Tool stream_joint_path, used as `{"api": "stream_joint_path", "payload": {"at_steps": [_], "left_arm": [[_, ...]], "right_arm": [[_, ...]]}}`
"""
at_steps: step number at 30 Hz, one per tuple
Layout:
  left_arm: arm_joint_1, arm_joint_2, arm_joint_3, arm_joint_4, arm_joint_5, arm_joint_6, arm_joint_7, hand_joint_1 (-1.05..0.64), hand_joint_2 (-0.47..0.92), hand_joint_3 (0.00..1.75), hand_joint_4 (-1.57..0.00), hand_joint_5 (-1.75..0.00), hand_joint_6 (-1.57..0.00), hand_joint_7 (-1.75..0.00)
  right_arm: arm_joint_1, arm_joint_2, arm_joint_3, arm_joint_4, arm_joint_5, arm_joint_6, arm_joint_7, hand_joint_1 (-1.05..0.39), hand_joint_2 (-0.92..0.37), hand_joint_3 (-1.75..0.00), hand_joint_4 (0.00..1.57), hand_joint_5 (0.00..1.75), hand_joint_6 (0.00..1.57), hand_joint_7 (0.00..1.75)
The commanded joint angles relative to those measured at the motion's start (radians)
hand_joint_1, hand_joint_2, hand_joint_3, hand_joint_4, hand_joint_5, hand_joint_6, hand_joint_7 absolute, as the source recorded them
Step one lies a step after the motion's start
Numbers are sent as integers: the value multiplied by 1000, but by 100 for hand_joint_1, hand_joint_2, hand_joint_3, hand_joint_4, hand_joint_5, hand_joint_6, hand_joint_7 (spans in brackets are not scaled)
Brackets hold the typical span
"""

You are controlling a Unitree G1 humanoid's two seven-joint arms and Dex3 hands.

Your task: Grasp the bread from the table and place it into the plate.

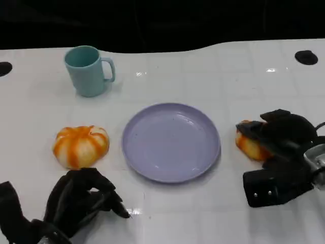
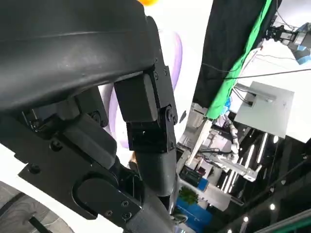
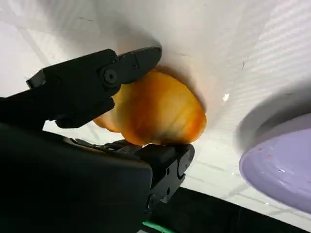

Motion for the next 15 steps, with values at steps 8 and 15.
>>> {"api": "stream_joint_path", "payload": {"at_steps": [8, 15], "left_arm": [[11, 11, 5, -13, -7, -3, 10, -105, 61, 0, -157, -59, -157, -36], [12, 13, 5, -13, -6, -1, 13, -105, 61, 0, -157, -59, -157, -36]], "right_arm": [[-27, 42, 20, 171, 72, -5, -90, -21, -92, -6, 90, 77, 104, 8], [-35, 29, 44, 220, 73, -56, -234, -17, -92, -29, 84, 172, 92, 111]]}}
